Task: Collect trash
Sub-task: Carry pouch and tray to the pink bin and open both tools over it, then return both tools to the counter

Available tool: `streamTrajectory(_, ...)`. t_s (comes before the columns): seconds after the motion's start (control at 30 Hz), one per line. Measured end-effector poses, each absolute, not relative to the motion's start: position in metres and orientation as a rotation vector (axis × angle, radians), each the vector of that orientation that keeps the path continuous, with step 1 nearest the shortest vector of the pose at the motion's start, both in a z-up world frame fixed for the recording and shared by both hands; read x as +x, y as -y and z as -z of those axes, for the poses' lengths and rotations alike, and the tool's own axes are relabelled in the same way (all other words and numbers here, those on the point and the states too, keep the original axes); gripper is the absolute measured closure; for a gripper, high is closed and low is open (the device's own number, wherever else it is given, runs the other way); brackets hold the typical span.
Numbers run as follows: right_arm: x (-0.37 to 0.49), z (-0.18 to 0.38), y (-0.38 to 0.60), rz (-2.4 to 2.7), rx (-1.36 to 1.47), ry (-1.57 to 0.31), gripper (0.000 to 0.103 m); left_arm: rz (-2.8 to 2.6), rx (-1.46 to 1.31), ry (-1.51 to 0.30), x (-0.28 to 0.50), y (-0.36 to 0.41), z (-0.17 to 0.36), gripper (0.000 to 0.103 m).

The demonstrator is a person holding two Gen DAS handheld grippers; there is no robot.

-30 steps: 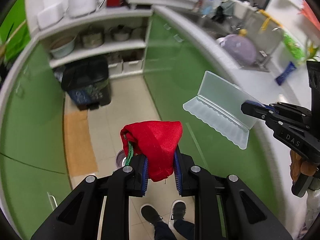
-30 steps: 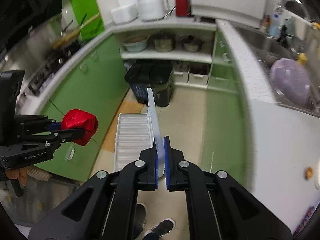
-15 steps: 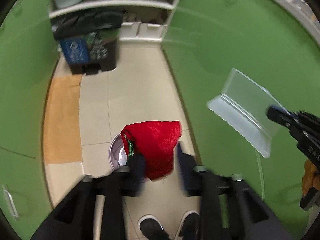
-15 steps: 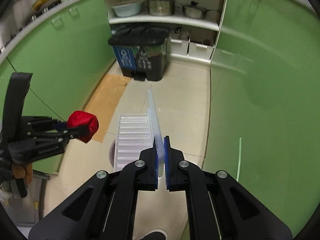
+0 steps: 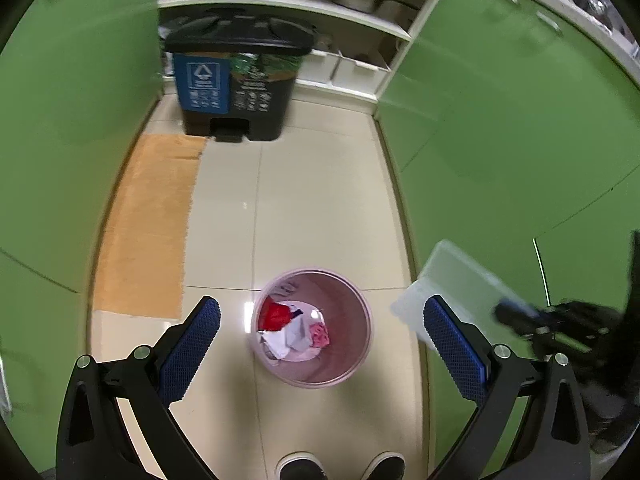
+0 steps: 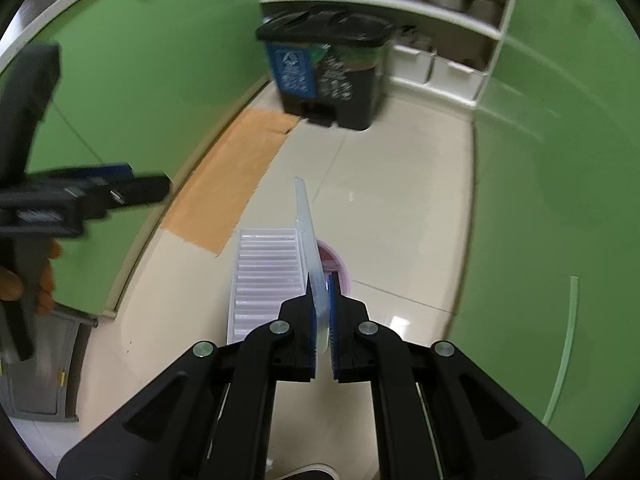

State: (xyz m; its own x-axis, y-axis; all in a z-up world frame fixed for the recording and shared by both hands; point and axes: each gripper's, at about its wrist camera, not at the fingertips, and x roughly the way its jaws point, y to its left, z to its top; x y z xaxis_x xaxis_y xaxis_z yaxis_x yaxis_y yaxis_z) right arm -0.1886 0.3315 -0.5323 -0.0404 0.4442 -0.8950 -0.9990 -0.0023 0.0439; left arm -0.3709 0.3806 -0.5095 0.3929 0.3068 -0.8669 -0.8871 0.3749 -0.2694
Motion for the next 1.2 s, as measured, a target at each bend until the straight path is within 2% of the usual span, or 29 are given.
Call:
streamTrajectory(0.1, -0.203, 0.552, -0.344, -1.455, -0.867, -0.915, 0.097, -0.914, -0.85, -0.805, -0.388, -0.379, 0.503, 0.005)
streamTrajectory(0.13, -0.207, 0.557, -0.348, -1.463, -0.873, -0.918, 0.088, -0.927, -0.846, -0.802, -0.394, -0.379, 0.501, 0.005)
streamTrajectory(0.17, -0.212, 0.563, -0.353, -1.465, -0.885, -0.918, 0.071, -0.935, -0.845, -0.799, -0.398, -0.378, 0.499, 0.005)
streamTrajectory(0.2, -0.215, 0.567, -0.356, -1.462, -0.888, -0.909, 0.025, -0.943, -0.843, -0.796, -0.401, -0.379, 0.499, 0.005)
streamTrajectory(0.23, -0.216, 0.567, -0.356, -1.466, -0.873, -0.906, 0.011, -0.952, -0.841, -0.793, -0.404, -0.378, 0.497, 0.005)
streamTrajectory(0.4, -0.212, 0.55, -0.356, -1.447, -0.82, -0.886, 0.009, -0.97, -0.838, -0.798, -0.408, -0.371, 0.484, 0.005)
streamTrajectory(0.57, -0.199, 0.492, -0.341, -1.392, -0.79, -0.876, 0.009, -0.945, -0.832, -0.818, -0.396, -0.358, 0.447, 0.005)
streamTrajectory(0.7, -0.182, 0.412, -0.318, -1.349, -0.723, -0.878, 0.009, -0.91, -0.811, -0.832, -0.38, -0.338, 0.382, 0.005)
streamTrajectory(1.0, -0.14, 0.193, -0.218, -1.23, -0.583, -0.874, 0.005, -0.761, -0.701, -0.859, -0.316, -0.276, 0.181, 0.005)
streamTrajectory(1.2, -0.094, 0.09, -0.118, -1.087, -0.495, -0.836, 0.003, -0.625, -0.593, -0.864, -0.257, -0.233, 0.095, 0.005)
